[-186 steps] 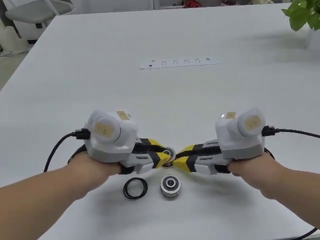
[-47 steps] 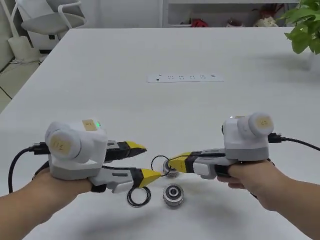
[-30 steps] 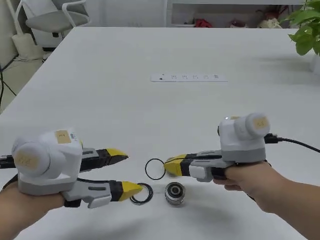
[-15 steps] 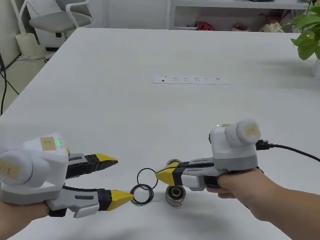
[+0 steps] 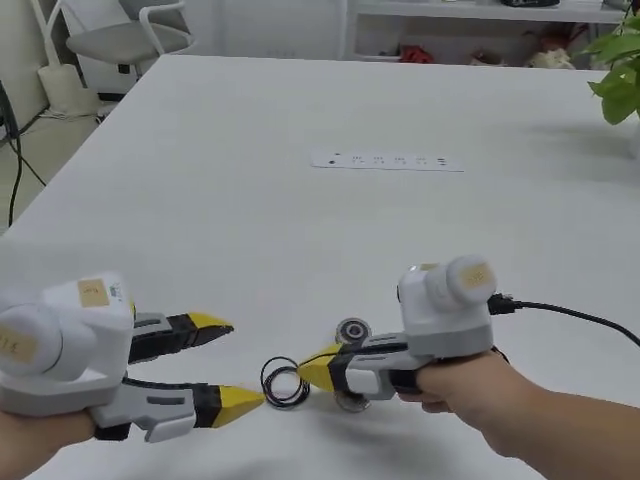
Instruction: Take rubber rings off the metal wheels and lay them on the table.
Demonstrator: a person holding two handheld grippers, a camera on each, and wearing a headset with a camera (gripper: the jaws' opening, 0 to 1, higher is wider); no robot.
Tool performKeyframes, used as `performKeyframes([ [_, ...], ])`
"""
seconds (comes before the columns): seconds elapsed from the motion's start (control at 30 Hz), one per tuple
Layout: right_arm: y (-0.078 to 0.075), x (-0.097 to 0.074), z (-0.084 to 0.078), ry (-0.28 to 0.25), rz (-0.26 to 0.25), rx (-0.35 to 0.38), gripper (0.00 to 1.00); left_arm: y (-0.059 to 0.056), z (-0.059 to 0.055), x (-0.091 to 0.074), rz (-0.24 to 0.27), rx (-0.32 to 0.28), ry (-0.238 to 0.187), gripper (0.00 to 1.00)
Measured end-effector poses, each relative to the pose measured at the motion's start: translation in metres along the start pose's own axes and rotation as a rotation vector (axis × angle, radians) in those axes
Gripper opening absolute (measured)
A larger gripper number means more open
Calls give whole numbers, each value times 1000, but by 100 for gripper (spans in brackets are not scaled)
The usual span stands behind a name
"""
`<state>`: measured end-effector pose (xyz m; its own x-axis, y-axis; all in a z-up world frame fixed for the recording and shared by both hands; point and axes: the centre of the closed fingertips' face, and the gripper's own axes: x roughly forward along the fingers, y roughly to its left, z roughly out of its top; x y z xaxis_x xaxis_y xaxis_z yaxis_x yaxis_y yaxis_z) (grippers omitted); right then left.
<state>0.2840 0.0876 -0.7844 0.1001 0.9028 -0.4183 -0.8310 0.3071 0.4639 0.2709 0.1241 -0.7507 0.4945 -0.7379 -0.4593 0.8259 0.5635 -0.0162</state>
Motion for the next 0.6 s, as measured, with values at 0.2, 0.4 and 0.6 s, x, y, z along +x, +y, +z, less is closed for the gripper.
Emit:
performKeyframes([
  [0.2, -4, 3, -4, 10, -9, 12, 0, 4, -2, -3, 8, -7, 1, 51],
  [0.4, -7, 4, -6, 17, -27, 12, 0, 4, -4, -1, 8, -7, 7, 51],
  [0.6, -10, 3, -8, 22, -33, 9, 0, 2, -7, 0, 3, -10, 16, 51],
])
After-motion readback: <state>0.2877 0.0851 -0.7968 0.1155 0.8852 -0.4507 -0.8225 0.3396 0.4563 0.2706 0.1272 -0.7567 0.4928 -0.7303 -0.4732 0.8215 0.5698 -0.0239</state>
